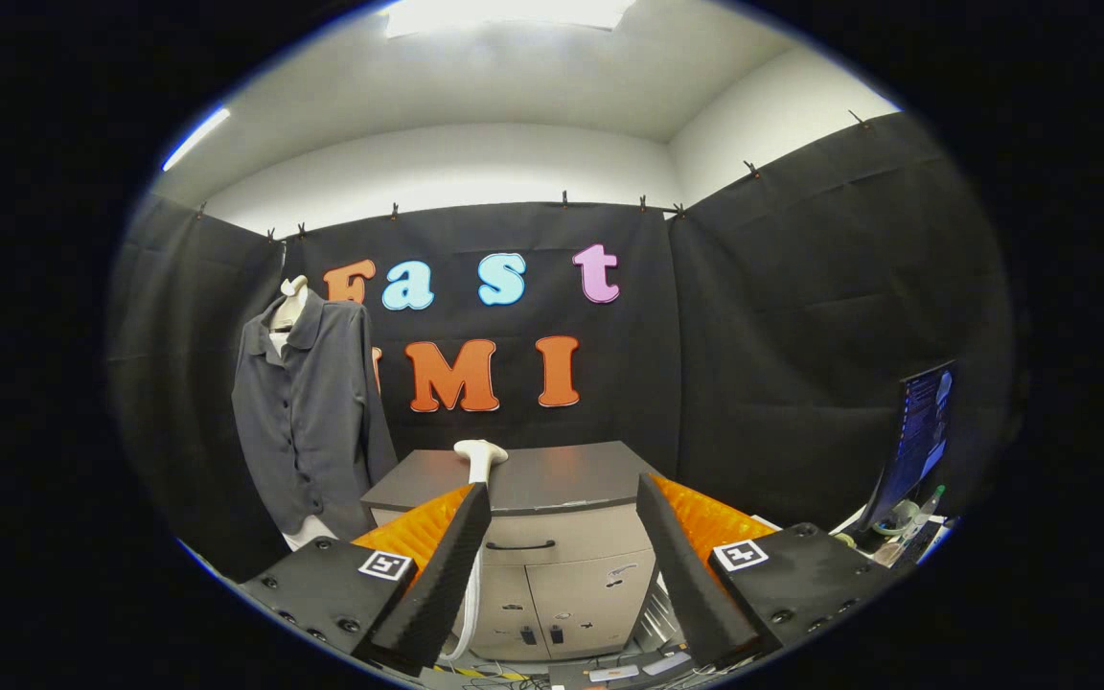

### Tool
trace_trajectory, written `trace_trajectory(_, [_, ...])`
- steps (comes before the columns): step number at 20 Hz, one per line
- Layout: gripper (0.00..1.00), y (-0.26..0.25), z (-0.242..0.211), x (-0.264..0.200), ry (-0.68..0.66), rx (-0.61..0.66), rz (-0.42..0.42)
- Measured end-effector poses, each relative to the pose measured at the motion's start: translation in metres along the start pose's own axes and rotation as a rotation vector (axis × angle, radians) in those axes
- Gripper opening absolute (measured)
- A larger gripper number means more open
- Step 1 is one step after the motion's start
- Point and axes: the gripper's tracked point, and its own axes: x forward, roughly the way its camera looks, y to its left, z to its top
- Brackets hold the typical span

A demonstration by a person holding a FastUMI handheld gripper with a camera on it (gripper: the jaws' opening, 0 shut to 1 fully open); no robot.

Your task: Iron the clothes twice with a garment steamer, once on the left side and once on the right side.

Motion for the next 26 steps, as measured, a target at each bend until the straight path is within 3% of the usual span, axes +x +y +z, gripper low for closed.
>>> trace_trajectory(17, [0.98, 0.022, 0.011, 0.017, 0.031, -0.016, 0.068])
trace_trajectory(22, [0.98, 0.044, 0.009, 0.058, 0.070, -0.006, 0.133])
trace_trajectory(26, [0.98, 0.066, 0.007, 0.126, 0.133, 0.024, 0.166])
